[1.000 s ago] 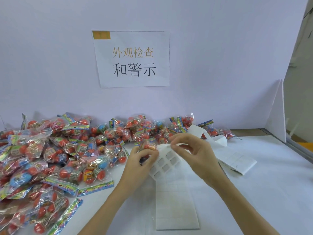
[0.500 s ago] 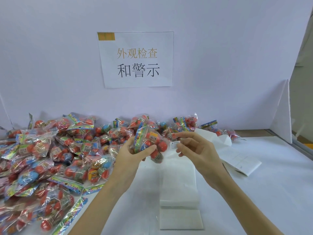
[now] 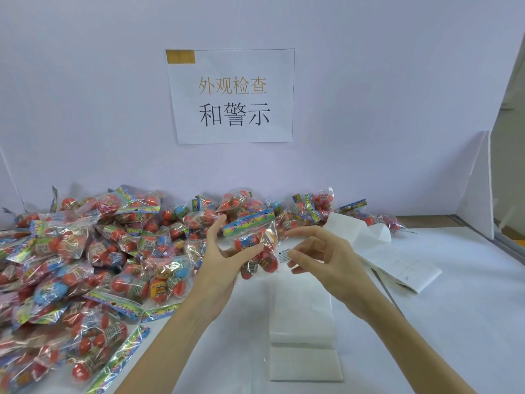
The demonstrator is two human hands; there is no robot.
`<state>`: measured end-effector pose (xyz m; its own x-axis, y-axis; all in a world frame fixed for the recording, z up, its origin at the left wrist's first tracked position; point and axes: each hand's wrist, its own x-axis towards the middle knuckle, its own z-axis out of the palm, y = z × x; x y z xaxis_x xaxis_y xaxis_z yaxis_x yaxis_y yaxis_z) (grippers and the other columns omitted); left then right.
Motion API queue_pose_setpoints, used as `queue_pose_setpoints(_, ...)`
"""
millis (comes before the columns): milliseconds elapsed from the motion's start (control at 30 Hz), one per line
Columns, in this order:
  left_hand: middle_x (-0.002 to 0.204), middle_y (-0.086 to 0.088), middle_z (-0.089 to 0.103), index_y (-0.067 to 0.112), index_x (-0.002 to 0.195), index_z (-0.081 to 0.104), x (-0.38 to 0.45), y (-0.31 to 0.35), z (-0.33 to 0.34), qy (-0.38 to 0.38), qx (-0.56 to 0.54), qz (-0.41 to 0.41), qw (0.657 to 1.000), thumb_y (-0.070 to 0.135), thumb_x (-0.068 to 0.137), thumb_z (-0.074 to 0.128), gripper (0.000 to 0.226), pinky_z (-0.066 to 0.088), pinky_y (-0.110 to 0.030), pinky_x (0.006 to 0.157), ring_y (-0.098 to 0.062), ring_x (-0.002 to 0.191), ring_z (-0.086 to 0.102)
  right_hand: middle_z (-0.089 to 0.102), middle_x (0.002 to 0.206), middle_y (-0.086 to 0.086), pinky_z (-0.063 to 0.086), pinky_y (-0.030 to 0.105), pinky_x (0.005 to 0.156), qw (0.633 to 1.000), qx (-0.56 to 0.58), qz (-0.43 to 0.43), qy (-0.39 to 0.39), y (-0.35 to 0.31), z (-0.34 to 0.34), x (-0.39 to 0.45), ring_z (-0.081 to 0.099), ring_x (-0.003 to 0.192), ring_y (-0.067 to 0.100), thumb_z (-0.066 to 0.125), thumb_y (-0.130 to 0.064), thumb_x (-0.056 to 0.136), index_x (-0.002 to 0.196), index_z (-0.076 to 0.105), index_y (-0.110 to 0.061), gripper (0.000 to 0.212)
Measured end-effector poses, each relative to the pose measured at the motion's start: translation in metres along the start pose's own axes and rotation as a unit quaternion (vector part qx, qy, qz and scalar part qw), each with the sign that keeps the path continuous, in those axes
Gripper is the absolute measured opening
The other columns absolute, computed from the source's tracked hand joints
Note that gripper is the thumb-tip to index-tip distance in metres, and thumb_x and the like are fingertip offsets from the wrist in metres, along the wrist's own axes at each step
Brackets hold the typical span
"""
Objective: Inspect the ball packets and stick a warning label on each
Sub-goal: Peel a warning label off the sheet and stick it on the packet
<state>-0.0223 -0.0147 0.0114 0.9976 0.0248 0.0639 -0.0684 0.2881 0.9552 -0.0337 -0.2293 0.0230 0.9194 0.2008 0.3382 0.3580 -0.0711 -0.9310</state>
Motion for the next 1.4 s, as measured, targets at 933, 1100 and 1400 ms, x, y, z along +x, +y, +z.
queue_pose_setpoints(933, 0.105, -0.003, 0.079, 0.025, 0.114, 0.065, -0.009, -0.003, 0.012, 0.004, 0.027, 0.007, 1.000, 0.046, 0.058, 0.094, 0.066, 0.058, -0.023, 0.066, -0.023, 0.082, 0.077, 0.077, 0.078, -0.003, 0.059, 0.023, 0.077, 0.996, -0.063, 0.008, 0.055, 0.011, 0.012, -0.001, 0.074, 0.075, 0.013, 0.077, -0.011, 0.092, 0.112, 0.071, -0.026, 0.026)
queue_pose_setpoints(1100, 0.113, 0.007, 0.077, 0.025, 0.124, 0.064, -0.009, -0.008, 0.011, -0.034, 0.084, 0.028, 0.995, 0.024, 0.067, 0.096, 0.065, 0.057, -0.024, 0.067, -0.018, 0.092, 0.077, 0.077, 0.079, -0.003, 0.060, 0.024, 0.078, 0.995, -0.073, 0.007, 0.067, 0.009, 0.011, -0.001, 0.074, 0.077, 0.014, 0.078, -0.011, 0.092, 0.112, 0.071, -0.026, 0.025)
queue_pose_setpoints(1400, 0.109, 0.011, 0.077, 0.028, 0.122, 0.064, -0.003, -0.015, 0.007, -0.017, 0.103, 0.053, 0.993, 0.013, 0.075, 0.093, 0.057, 0.058, -0.026, 0.065, -0.017, 0.088, 0.076, 0.069, 0.078, -0.010, 0.053, 0.015, 0.074, 0.967, -0.224, -0.055, 0.104, 0.011, 0.015, -0.005, 0.068, 0.080, 0.006, 0.080, -0.024, 0.091, 0.116, 0.064, -0.032, 0.031)
